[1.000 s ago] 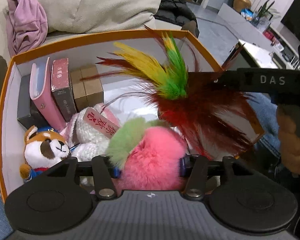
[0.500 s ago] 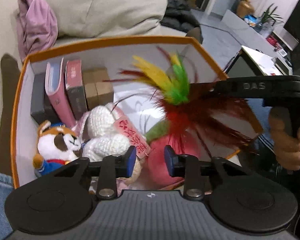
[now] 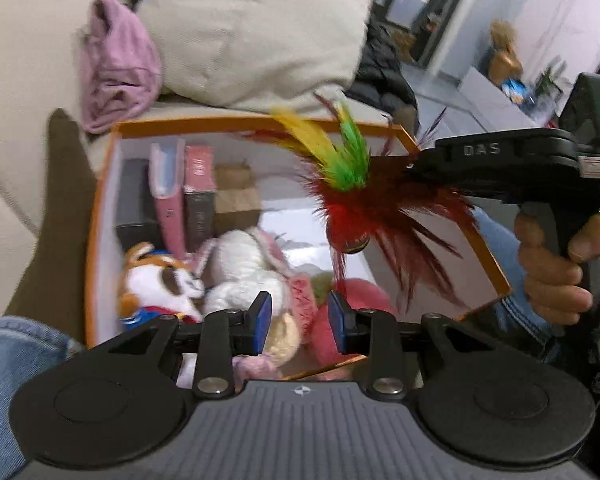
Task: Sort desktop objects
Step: 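Lower both items into the shoebox and open both grippers, then move both grippers out of the shoebox toward the white Vaseline tube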
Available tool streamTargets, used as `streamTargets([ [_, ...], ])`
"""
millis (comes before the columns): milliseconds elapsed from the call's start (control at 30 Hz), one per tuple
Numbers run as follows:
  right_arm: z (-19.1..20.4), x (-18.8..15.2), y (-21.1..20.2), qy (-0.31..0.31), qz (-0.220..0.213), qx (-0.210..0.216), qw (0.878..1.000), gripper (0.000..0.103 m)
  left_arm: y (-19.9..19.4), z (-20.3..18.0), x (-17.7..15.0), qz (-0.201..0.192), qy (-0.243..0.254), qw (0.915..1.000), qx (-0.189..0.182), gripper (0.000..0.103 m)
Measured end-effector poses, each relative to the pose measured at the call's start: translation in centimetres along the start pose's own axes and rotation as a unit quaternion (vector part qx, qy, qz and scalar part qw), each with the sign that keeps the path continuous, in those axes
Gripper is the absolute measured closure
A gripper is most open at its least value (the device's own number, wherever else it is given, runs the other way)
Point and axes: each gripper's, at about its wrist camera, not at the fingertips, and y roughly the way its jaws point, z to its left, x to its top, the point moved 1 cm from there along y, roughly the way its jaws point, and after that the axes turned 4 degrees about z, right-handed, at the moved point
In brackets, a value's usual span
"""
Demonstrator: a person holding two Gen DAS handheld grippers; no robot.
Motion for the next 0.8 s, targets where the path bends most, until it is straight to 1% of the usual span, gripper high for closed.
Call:
streamTargets([
  [67,0.5,0.7,1.1,0.000,0.002,-0.002,1.000,0.103,-0.6,0.7,-0.2,-0.009,-0.014,0.9999,0.003,0.067],
  [133,0.8,1.5,2.3,0.006,0.006,0.007,1.000,0.103,-0.9,1.3,-0.4,-0.014,-0.025,0.9996,0.004,0.067],
  [233,0.5,2.4,4.1,0.031,0.015,0.015,0.999,0.103,-1.2,1.8,-0.6,-0.016,-0.034,0.9993,0.005,0.067],
  [267,0.3,2.6,4.6,0.037,0.017,0.008,0.999,0.101,-1.3,1.9,-0.6,-0.017,-0.035,0.9992,0.005,0.067],
  [300,0.1,2.8,5.1,0.038,0.020,-0.006,0.999,0.095,-1.4,2.0,-0.6,-0.017,-0.036,0.9992,0.004,0.067],
  [333,-0.1,2.8,5.5,0.039,0.022,-0.019,0.999,0.094,-1.6,2.0,-0.7,-0.018,-0.035,0.9992,0.004,0.067],
  [400,-0.4,2.7,5.5,0.038,0.029,-0.023,0.999,0.092,-1.9,1.9,-0.7,-0.022,-0.031,0.9993,0.005,0.067],
  [567,0.5,1.8,3.7,-0.002,0.019,-0.041,0.999,0.092,-3.0,1.6,-1.4,-0.030,-0.023,0.9992,0.011,0.067],
  [700,2.0,0.2,1.0,-0.044,0.005,-0.031,0.999,0.090,-4.2,1.1,-2.4,-0.030,-0.015,0.9994,0.014,0.067],
  [800,3.8,-2.0,-1.5,-0.087,-0.006,-0.012,0.996,0.089,-5.2,0.7,-3.5,-0.035,-0.006,0.9991,0.023,0.064],
])
